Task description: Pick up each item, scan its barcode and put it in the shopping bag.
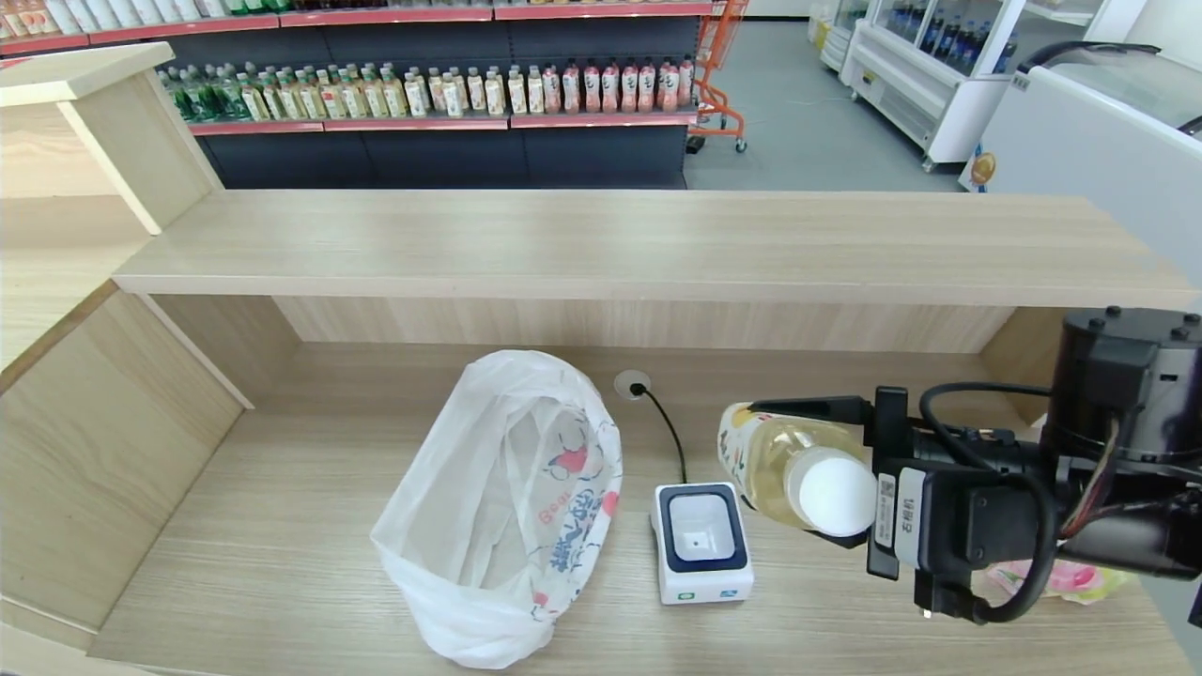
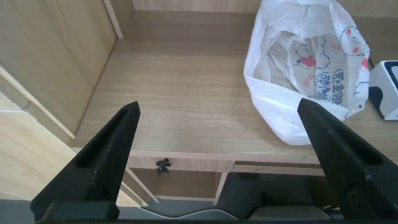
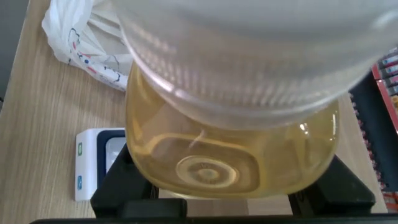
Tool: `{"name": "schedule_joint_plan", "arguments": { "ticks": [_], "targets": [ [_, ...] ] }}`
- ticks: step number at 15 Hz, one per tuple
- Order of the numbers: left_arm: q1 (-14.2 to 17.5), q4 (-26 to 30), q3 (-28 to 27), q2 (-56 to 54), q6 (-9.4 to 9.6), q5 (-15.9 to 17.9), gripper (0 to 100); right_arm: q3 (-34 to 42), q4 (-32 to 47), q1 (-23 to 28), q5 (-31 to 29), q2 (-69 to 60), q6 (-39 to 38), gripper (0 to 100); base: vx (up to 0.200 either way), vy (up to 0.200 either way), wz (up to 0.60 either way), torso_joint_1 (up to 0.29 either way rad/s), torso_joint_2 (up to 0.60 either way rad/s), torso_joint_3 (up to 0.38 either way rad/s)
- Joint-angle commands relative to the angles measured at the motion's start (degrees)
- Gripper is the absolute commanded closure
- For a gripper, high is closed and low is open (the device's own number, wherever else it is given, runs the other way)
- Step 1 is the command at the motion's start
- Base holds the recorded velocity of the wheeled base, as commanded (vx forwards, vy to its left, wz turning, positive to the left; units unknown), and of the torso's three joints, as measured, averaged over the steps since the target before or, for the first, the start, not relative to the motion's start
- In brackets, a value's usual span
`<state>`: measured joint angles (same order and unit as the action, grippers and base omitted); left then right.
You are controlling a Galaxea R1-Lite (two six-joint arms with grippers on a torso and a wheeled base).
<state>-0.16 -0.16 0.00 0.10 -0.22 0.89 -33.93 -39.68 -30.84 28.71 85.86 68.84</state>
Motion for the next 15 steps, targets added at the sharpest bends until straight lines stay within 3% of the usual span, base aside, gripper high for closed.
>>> {"name": "schedule_joint_plan", "arguments": {
  "ticks": [1,4,9,15],
  "targets": [
    [0.0,0.0,0.0,0.0,0.04,0.0,0,0.0,0.0,6.1,4.3,2.7,2.1,100,0.0,0.2,0.0,0.002,0.0,0.002],
    [0.0,0.0,0.0,0.0,0.13,0.0,0,0.1,-0.3,10.5,10.0,6.1,5.1,100,0.0,0.0,0.0,0.0,0.0,0.0],
    [0.0,0.0,0.0,0.0,0.04,0.0,0,-0.1,-4.0,11.0,15.3,12.8,6.7,100,0.0,0.0,0.0,0.0,0.0,0.0],
    [0.0,0.0,0.0,0.0,0.04,0.0,0,-0.4,-4.1,11.1,16.2,17.4,8.6,100,0.0,0.0,0.0,0.0,0.0,0.0]
  ]
}}
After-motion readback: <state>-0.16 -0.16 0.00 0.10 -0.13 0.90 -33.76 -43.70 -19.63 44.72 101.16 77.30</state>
